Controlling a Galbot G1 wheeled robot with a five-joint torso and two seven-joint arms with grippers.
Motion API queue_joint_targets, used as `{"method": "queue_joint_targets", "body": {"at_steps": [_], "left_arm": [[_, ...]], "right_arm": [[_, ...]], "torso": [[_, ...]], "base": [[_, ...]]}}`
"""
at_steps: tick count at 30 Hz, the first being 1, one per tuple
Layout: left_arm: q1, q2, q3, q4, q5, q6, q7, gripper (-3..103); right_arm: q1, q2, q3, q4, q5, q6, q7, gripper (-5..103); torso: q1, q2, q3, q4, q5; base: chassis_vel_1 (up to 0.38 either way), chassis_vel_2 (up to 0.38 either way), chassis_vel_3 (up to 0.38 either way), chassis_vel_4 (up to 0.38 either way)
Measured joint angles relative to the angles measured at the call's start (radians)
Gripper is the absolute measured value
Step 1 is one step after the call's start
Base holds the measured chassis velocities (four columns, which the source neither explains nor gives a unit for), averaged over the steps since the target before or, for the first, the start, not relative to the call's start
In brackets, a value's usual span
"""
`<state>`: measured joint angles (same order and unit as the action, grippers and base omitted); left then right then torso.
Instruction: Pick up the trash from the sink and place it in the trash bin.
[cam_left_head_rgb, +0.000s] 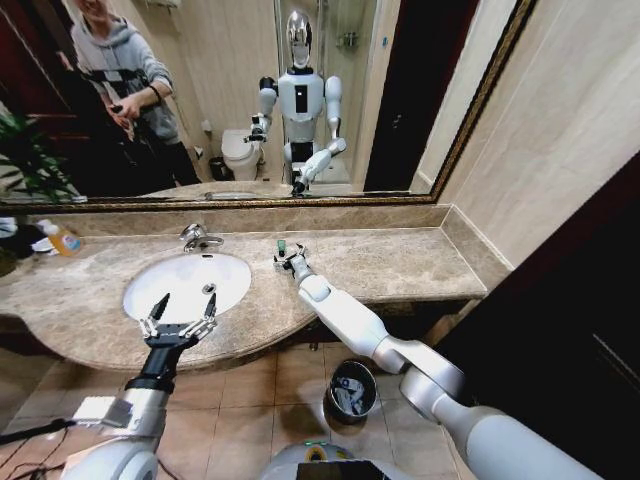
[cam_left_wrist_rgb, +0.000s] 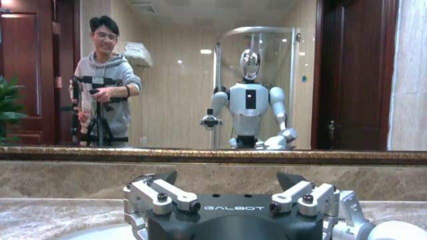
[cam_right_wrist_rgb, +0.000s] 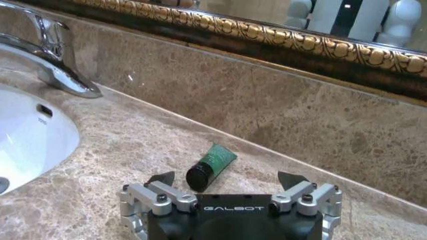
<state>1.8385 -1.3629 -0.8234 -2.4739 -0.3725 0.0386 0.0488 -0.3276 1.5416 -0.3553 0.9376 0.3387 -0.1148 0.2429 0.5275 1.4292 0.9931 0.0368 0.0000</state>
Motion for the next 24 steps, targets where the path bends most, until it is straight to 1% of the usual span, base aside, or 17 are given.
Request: {"method": "queue_joint_targets", "body": {"at_steps": [1,3,4,8,10,13,14,17,19,21,22,24], "left_arm": [[0.0,0.0,0.0,0.0,0.0,0.0,0.0,100],[0.0,0.0,0.0,0.0,0.0,0.0,0.0,100],[0.0,0.0,0.0,0.0,0.0,0.0,0.0,100],[0.0,0.0,0.0,0.0,0.0,0.0,0.0,100],[0.0,0.0,0.0,0.0,0.0,0.0,0.0,100],[0.0,0.0,0.0,0.0,0.0,0.0,0.0,100],[0.0,0.0,0.0,0.0,0.0,0.0,0.0,100],[0.0,0.0,0.0,0.0,0.0,0.0,0.0,100],[0.0,0.0,0.0,0.0,0.0,0.0,0.0,100],[0.0,0.0,0.0,0.0,0.0,0.0,0.0,100],[0.0,0.0,0.0,0.0,0.0,0.0,0.0,100],[0.0,0.0,0.0,0.0,0.0,0.0,0.0,100]], "right_arm": [[0.0,0.0,0.0,0.0,0.0,0.0,0.0,103],[-0.001,0.002,0.0,-0.007,-0.001,0.004,0.002,96],[-0.001,0.002,0.0,-0.007,-0.001,0.004,0.002,96],[-0.005,0.005,0.014,-0.018,-0.001,0.01,0.006,76],[-0.004,0.007,0.016,-0.022,-0.001,0.013,0.006,76],[0.001,0.008,0.017,-0.025,0.004,0.014,-0.001,60],[0.001,0.008,0.017,-0.025,0.004,0.014,-0.001,60],[0.001,0.009,0.019,-0.029,0.01,0.016,-0.006,43],[0.001,0.009,0.019,-0.029,0.011,0.016,-0.007,43],[-0.002,0.007,0.02,-0.028,0.01,0.016,-0.02,32],[-0.002,0.007,0.02,-0.028,0.01,0.016,-0.02,32],[-0.003,0.004,0.02,-0.022,0.01,0.016,-0.025,22]], "torso": [[0.0,0.0,0.0,0.0,0.0],[0.0,0.0,0.0,0.0001,0.0],[0.0,0.0,0.0,0.0001,0.0],[0.0,0.0,0.0,0.0,0.0],[0.0,0.0,0.0,0.0,0.0],[0.0,0.0,0.0,0.0,0.0],[0.0,0.0,0.0,0.0,0.0],[0.0,0.0,0.0,0.0,0.0],[0.0,0.0,0.0,0.0,0.0],[0.0,0.0,0.0,0.0001,0.0],[0.0,0.0,0.0,0.0001,0.0],[0.0,0.0,0.0,0.0,0.0]], "base": [[0.0,0.0,0.0,0.0],[0.0,0.0,0.0,0.0],[0.0,0.0,0.0,0.0],[0.0,0.0,0.0,0.0],[0.0,0.0,0.0,0.0],[0.0,0.0,0.0,0.0],[0.0,0.0,0.0,0.0],[0.0,0.0,0.0,0.0],[0.0,0.0,0.0,0.0],[0.0,0.0,0.0,0.0],[0.0,0.0,0.0,0.0],[0.0,0.0,0.0,0.0]]}}
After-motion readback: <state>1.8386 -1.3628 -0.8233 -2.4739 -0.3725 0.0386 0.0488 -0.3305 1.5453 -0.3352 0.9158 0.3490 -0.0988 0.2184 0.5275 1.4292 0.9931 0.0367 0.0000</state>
